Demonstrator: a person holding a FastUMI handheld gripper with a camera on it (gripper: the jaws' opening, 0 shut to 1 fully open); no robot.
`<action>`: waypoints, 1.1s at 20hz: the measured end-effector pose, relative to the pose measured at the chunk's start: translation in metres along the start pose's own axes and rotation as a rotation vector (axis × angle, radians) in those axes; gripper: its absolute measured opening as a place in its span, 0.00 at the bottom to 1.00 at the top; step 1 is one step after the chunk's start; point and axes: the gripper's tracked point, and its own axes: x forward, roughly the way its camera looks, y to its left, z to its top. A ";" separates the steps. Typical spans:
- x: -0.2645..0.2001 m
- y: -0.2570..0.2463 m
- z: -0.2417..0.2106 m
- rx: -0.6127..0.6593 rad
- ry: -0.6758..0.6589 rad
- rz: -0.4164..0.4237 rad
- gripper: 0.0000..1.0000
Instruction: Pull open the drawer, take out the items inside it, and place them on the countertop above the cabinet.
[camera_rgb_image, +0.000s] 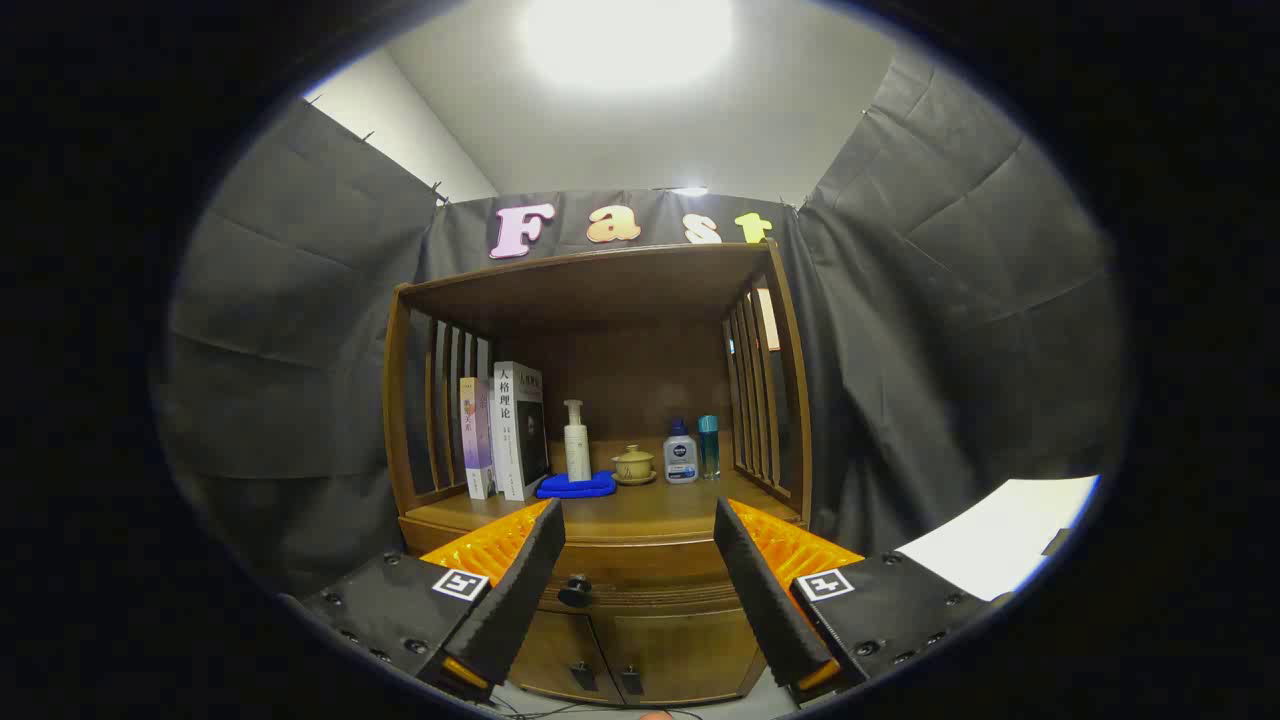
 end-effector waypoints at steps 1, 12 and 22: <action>0.000 0.000 -0.001 -0.001 0.001 -0.001 0.96; -0.001 0.006 -0.007 0.004 0.005 0.000 0.96; 0.000 0.006 -0.011 0.007 0.013 -0.001 0.96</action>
